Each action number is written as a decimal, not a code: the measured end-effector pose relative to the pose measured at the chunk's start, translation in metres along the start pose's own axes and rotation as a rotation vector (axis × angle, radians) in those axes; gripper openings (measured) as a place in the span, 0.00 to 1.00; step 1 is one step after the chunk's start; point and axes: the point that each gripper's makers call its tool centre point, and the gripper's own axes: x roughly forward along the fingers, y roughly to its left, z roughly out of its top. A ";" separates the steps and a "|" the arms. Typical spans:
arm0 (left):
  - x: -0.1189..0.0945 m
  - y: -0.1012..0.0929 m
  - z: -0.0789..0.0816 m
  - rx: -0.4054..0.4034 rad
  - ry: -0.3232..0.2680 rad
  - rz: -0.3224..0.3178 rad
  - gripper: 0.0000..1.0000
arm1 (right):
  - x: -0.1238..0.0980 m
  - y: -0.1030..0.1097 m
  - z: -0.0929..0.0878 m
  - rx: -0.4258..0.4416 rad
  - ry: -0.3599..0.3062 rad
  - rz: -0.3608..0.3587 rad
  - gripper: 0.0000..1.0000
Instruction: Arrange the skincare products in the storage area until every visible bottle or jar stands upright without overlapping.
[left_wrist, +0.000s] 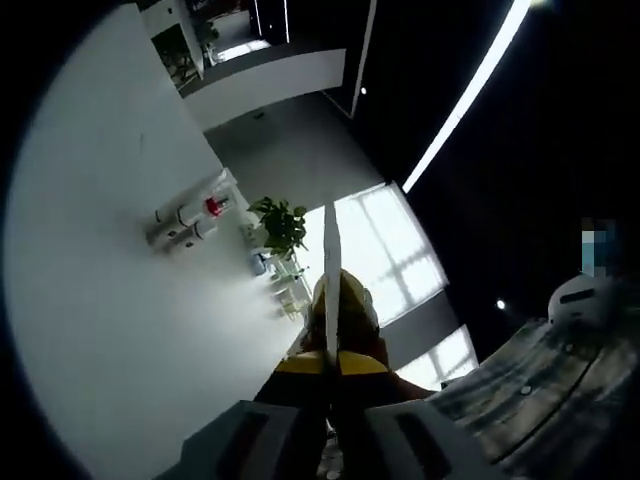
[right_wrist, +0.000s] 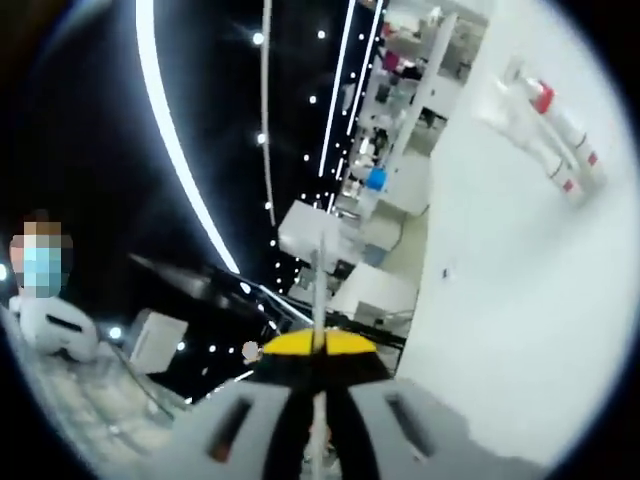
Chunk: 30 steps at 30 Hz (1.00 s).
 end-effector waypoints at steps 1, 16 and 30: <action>0.005 -0.008 -0.005 -0.022 0.031 -0.037 0.02 | -0.005 0.002 0.001 -0.020 0.015 0.000 0.00; 0.014 0.011 0.010 -0.073 0.053 0.013 0.01 | -0.011 -0.016 0.000 -0.151 0.014 -0.105 0.23; 0.018 0.049 0.034 -0.137 0.001 0.093 0.01 | -0.042 -0.046 0.020 -0.497 0.038 -0.403 0.64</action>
